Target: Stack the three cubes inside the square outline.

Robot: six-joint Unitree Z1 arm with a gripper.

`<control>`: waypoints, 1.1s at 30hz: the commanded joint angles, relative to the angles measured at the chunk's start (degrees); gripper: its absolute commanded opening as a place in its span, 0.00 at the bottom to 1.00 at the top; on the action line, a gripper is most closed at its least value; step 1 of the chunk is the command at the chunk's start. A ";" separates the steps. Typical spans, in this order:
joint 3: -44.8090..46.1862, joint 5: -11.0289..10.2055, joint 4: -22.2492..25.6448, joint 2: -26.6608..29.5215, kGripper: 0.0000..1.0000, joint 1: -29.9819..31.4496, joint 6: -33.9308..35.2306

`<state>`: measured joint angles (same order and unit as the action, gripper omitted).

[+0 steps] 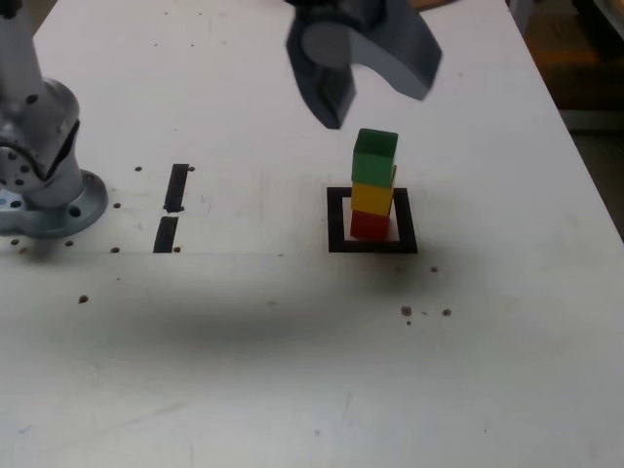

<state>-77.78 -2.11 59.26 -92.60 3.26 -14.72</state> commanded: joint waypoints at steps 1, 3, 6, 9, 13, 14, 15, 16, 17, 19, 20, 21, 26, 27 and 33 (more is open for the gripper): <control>1.88 -0.49 -0.21 2.69 0.89 -0.10 0.57; 4.47 -1.18 -0.24 5.36 0.89 -0.10 1.39; 8.54 -2.10 -0.20 8.76 0.89 -0.10 2.79; 13.72 -2.56 -0.26 11.78 0.89 -0.10 5.06; 21.23 -1.79 -0.46 14.25 0.90 -0.10 7.67; 23.09 -1.41 -0.61 14.44 0.90 -0.10 8.04; 24.80 -1.03 -0.87 14.46 0.90 -0.10 8.26; 26.44 -0.69 -1.33 14.36 0.91 -0.10 8.45; 27.98 -0.40 -1.97 14.20 0.91 -0.09 8.61; 30.72 -0.09 -3.49 13.83 0.92 -0.09 8.81; 31.92 -0.04 -4.34 13.73 0.92 -0.09 8.90; 32.94 -0.04 -5.12 13.67 0.92 -0.09 8.98; 34.93 -0.56 -7.30 13.34 0.93 -0.09 9.01; 34.81 -0.68 -7.49 13.20 0.93 -0.09 8.99; 33.56 -0.89 -8.18 11.62 0.93 -0.09 8.55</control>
<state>-43.77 -2.99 51.16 -80.41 3.24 -5.93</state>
